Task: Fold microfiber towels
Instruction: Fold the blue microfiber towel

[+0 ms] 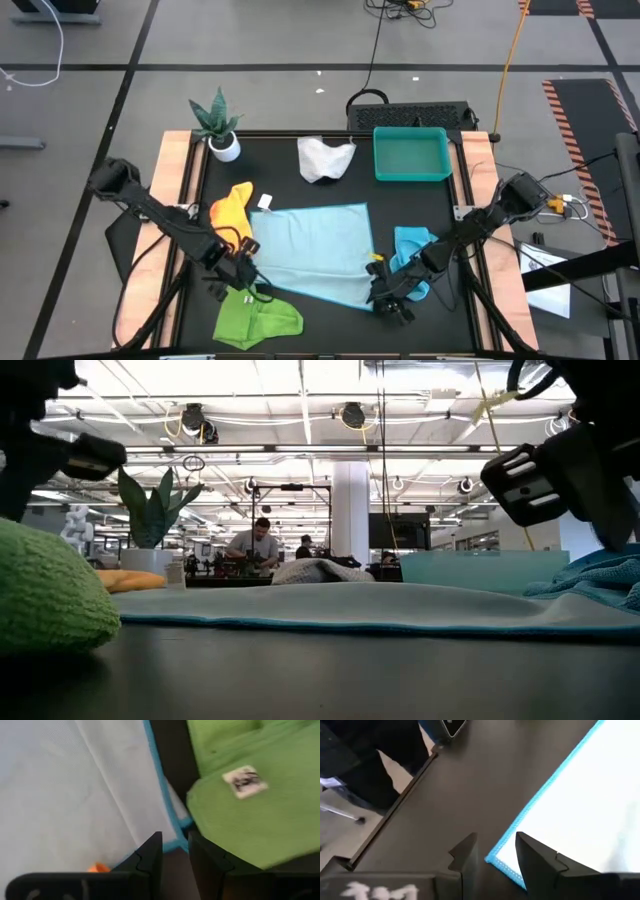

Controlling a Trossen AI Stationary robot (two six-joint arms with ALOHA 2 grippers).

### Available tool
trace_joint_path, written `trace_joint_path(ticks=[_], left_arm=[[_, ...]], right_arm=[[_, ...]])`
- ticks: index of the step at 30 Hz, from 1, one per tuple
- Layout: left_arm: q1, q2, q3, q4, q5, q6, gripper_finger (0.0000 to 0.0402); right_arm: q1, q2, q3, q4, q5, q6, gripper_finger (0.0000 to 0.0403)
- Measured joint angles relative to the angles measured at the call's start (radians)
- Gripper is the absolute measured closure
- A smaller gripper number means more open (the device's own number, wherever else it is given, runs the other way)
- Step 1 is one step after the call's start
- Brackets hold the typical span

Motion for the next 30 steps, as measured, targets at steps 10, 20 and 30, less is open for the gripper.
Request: trace_joint_path(ticks=[10, 20, 30], left_arm=[[0.000, 0.064, -0.029, 0.014, 0.010, 0.088, 0.0307], [0.002, 0.061, -0.119, 0.117, 0.024, 0.093, 0.0307], [0.002, 0.060, -0.154, 0.165, 0.024, 0.036, 0.0307]], right_arm=[[0.003, 0.000, 0.000, 0.006, 0.000, 0.023, 0.0280], [0.030, 0.004, 0.000, 0.014, 0.001, -0.026, 0.0280], [0.027, 0.085, 0.000, 0.005, 0.026, -0.007, 0.0280]])
